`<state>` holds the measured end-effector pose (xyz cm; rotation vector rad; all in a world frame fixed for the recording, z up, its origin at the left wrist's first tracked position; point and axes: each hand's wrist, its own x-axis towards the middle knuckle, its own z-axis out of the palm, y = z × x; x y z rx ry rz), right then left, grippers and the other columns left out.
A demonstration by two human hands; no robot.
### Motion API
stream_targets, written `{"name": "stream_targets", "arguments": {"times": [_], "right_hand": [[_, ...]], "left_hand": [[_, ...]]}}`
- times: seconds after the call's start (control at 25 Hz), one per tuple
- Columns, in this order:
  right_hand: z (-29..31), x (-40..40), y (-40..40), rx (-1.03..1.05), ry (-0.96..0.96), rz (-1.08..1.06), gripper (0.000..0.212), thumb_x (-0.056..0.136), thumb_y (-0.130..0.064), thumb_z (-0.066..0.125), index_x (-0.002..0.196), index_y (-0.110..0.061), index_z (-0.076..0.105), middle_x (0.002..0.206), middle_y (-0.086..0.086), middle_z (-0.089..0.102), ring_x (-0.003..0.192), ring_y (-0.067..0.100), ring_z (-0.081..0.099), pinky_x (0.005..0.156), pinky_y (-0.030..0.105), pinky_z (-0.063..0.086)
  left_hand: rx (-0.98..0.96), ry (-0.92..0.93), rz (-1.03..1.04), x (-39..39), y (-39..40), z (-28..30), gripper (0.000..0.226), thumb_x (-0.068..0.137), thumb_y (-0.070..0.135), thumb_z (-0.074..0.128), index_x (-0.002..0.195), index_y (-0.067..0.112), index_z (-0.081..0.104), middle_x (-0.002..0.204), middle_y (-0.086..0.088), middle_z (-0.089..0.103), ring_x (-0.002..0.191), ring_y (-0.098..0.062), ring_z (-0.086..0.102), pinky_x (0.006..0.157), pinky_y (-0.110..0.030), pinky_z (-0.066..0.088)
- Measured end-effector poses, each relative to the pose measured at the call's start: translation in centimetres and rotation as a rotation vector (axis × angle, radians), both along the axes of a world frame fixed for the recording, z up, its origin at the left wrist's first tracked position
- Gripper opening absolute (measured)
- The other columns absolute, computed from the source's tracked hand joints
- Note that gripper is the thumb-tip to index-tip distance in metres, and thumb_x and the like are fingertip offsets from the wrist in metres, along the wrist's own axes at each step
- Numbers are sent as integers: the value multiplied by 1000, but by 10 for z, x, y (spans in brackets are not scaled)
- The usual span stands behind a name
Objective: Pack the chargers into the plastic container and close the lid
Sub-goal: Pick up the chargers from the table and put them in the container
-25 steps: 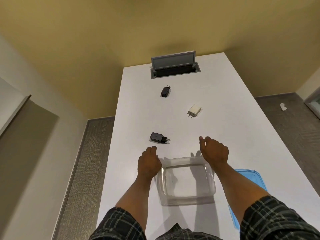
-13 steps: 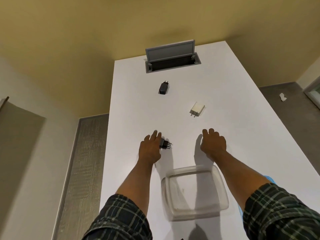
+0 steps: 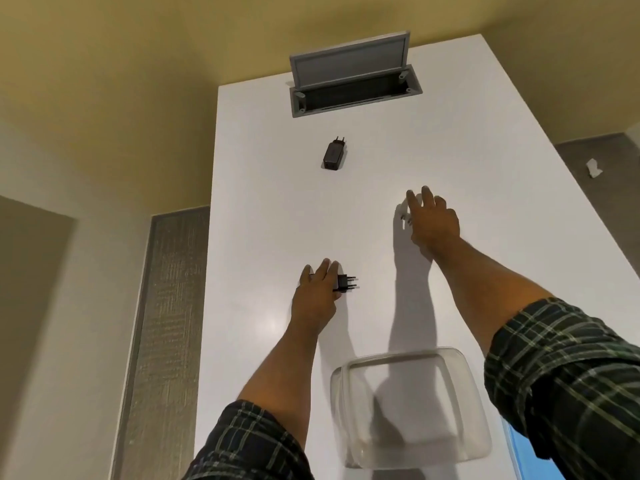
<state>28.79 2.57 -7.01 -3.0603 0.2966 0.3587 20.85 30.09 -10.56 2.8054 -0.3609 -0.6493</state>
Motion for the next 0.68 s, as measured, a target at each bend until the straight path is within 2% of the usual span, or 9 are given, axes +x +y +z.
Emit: {"name": "stream_targets", "arguments": {"times": [0.08,0.12,0.2,0.28,0.4,0.52,0.6,0.68], "right_hand": [[-1,11,-5,0,65,83,75,90,-12,61,152,-30,23,165,5,8,135,35,35,91,45,45],[-2,17,-7,-9,84,119,70,89,-11,61,149,-33,30,165,3,10,133,34,37,89,43,46],[-4,30,-11,-53,90,165,53,89,-10,60,136,-31,48,156,2,28,127,34,40,85,40,47],[-2,39,-12,-130,99,208,44,89,-12,62,128,-30,56,143,3,40,123,34,42,77,36,42],[1,44,-12,-253,104,313,38,89,-15,64,124,-28,57,130,2,46,117,31,47,73,34,37],[3,42,-12,-372,112,387,33,89,-21,64,121,-29,59,122,-2,51,109,26,54,73,32,36],[6,36,-12,-427,117,410,32,88,-21,64,119,-26,59,119,-3,53,106,23,57,75,31,35],[9,26,-14,-472,106,427,31,85,-23,67,116,-22,59,115,-3,54,103,21,59,76,32,36]], "left_hand": [[-9,-51,6,0,-1,-10,63,106,30,44,162,26,14,170,6,14,157,-32,9,121,-45,31],[20,-95,-28,0,-1,-15,63,107,33,40,162,24,12,170,3,12,158,-30,7,126,-44,20],[71,-174,-97,0,1,-23,62,108,36,33,163,21,9,170,0,11,158,-24,6,127,-41,6],[87,-220,-136,1,2,-26,61,108,36,30,163,18,11,170,-2,14,158,-20,7,127,-41,3],[36,-250,-129,-1,1,-24,59,107,34,35,161,13,20,168,-6,22,158,-23,13,127,-43,6],[29,-210,-119,0,2,-21,61,107,36,37,162,17,18,170,-3,14,158,-27,7,128,-41,8],[-33,-168,-73,-1,5,-17,60,105,32,46,160,21,24,169,1,17,157,-29,11,126,-40,21],[-108,-111,9,-1,8,-9,57,102,26,55,155,22,35,166,7,27,155,-26,21,117,-38,38]]}}
